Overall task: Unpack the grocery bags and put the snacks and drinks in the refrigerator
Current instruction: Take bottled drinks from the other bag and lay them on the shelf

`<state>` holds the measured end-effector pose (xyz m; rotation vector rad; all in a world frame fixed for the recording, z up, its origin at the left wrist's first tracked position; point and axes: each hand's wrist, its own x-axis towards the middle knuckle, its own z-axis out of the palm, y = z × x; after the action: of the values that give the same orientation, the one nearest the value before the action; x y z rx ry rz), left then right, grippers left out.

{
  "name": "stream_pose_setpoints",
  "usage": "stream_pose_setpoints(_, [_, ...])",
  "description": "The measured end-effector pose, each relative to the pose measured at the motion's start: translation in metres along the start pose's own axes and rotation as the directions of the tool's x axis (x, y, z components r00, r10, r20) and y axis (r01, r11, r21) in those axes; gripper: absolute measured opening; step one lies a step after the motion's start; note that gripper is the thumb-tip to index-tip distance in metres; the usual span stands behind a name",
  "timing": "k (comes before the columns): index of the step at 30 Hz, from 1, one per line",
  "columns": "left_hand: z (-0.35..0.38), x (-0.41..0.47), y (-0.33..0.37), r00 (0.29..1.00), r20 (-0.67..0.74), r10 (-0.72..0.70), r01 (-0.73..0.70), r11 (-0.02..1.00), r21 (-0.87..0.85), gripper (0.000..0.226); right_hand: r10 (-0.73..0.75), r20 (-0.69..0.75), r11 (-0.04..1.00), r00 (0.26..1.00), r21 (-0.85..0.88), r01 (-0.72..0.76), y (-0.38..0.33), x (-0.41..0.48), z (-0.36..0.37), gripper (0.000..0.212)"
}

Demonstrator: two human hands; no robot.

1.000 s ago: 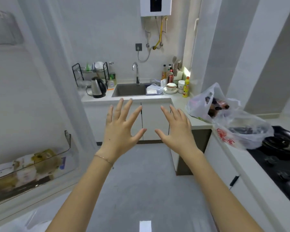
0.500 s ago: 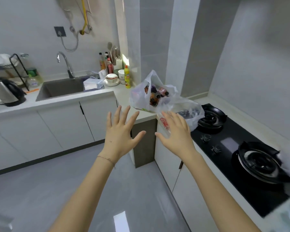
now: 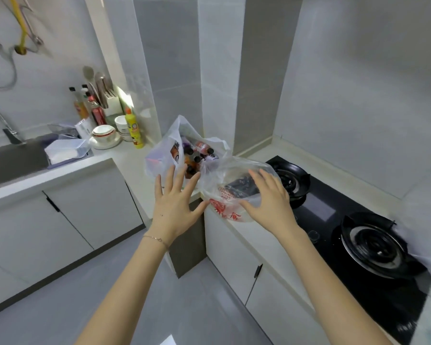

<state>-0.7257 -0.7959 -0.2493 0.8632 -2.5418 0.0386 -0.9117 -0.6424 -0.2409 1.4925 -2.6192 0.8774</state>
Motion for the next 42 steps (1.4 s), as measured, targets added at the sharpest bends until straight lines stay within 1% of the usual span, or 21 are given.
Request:
stream_pose_setpoints(5, [0.042,0.041,-0.021,0.999,0.041,0.018,-0.016,0.999,-0.040,0.076,0.081,0.027,0.997,0.996,-0.021,-0.081,0.025,0.038,0.019,0.082])
stream_pose_setpoints(10, [0.078,0.085,-0.033,0.997,0.064,0.033,-0.028,0.997,-0.076,0.075,0.100,0.031,0.995,0.994,-0.015,-0.100,0.047,0.088,0.034,0.082])
stream_pose_setpoints(16, [0.116,0.162,-0.052,0.999,0.048,-0.007,0.010,0.998,-0.066,0.072,0.052,0.064,0.999,0.997,0.003,-0.053,0.062,0.171,0.053,0.078])
stream_pose_setpoints(20, [0.139,0.199,-0.054,0.996,0.087,-0.023,0.028,0.998,-0.054,0.069,0.002,0.116,0.999,0.993,0.038,-0.006,0.063,0.221,0.074,0.077])
stream_pose_setpoints(26, [0.162,0.232,-0.071,0.985,0.145,-0.093,0.103,0.992,-0.068,0.071,-0.088,0.170,0.994,0.982,0.076,0.076,0.057,0.279,0.103,0.075])
stream_pose_setpoints(30, [0.177,0.249,-0.078,0.980,0.189,-0.068,0.080,0.995,-0.060,0.066,-0.144,0.213,0.985,0.966,0.123,0.120,0.048,0.306,0.123,0.073])
stream_pose_setpoints(33, [0.185,0.265,-0.090,0.976,0.201,-0.079,0.088,0.995,-0.036,0.063,-0.166,0.218,0.979,0.962,0.152,0.134,0.040,0.325,0.141,0.070])
stream_pose_setpoints(38, [0.186,0.278,-0.123,0.976,0.203,-0.076,0.082,0.996,-0.022,0.060,-0.093,0.215,0.975,0.972,0.218,0.045,0.036,0.347,0.176,0.064])
stream_pose_setpoints(42, [0.187,0.281,-0.149,0.972,0.218,-0.091,0.085,0.996,0.037,0.065,-0.024,0.333,0.962,0.943,0.265,-0.069,0.024,0.358,0.209,0.066])
